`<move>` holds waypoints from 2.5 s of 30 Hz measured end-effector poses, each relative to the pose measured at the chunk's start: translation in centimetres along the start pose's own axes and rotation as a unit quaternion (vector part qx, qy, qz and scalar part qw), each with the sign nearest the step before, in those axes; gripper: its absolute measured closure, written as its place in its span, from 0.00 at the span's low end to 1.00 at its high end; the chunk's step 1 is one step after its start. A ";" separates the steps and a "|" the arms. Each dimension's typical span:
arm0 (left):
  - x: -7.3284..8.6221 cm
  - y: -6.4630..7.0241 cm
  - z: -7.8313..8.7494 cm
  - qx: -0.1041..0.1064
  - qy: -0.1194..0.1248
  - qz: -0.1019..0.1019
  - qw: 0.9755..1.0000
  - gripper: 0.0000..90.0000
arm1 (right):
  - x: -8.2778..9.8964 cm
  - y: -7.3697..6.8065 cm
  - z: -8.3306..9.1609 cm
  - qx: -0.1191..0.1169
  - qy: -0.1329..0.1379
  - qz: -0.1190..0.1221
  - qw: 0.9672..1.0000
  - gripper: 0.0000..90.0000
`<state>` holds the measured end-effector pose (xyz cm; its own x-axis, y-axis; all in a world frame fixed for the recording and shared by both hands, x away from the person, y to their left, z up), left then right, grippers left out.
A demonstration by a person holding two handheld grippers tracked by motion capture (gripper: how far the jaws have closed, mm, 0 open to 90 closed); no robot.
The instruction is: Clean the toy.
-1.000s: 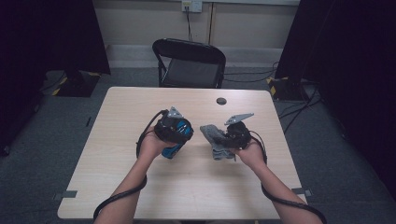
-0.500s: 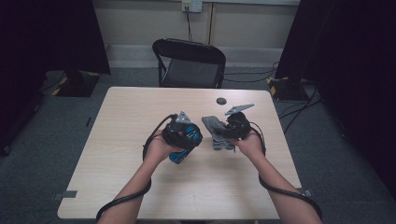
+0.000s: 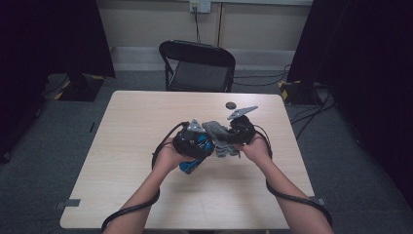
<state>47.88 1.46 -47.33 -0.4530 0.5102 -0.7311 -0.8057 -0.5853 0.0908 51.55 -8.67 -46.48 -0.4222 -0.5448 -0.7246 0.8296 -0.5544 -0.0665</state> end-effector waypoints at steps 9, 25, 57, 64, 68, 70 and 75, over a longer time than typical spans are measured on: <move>0.2 -0.5 -0.1 -0.004 -0.008 0.001 1.000 0.28 | -0.2 -1.1 -0.2 -0.016 -0.001 0.017 1.000 0.84; 0.6 -1.8 -0.1 -0.022 -0.014 0.008 1.000 0.28 | 0.5 -1.9 0.3 -0.029 0.004 0.035 0.999 0.84; 0.7 -4.7 2.2 -0.062 0.002 0.036 0.997 0.28 | 3.4 -2.0 0.1 -0.043 -0.003 0.014 0.999 0.83; 0.6 -3.4 2.0 -0.047 0.006 0.026 0.999 0.28 | 2.2 0.1 0.8 -0.018 -0.001 0.000 1.000 0.83; 0.6 -2.4 1.6 -0.036 0.006 0.020 0.999 0.28 | 1.4 0.9 1.0 -0.007 0.003 -0.009 1.000 0.83; 0.6 -2.0 1.4 -0.031 0.007 0.018 0.999 0.28 | 0.9 1.0 0.9 -0.005 0.007 -0.010 1.000 0.83; 0.5 -1.4 1.0 -0.022 0.004 0.011 1.000 0.28 | 0.1 0.9 0.6 -0.008 0.010 -0.011 1.000 0.83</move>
<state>48.37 3.13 -47.18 -0.4673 0.4910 -0.7352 -0.7773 -0.6244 0.0771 52.01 -9.60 -46.22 -0.4335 -0.5204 -0.7357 0.8263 -0.5554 -0.0940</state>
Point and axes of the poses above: each handheld gripper's, and its own axes: z roughly backward along the jaws, x roughly out of its underside, y roughly to its right, the point moved 9 cm from there along -z, roughly forward along the jaws, and after that the axes turned 3 degrees about z, right-handed, at the moved point
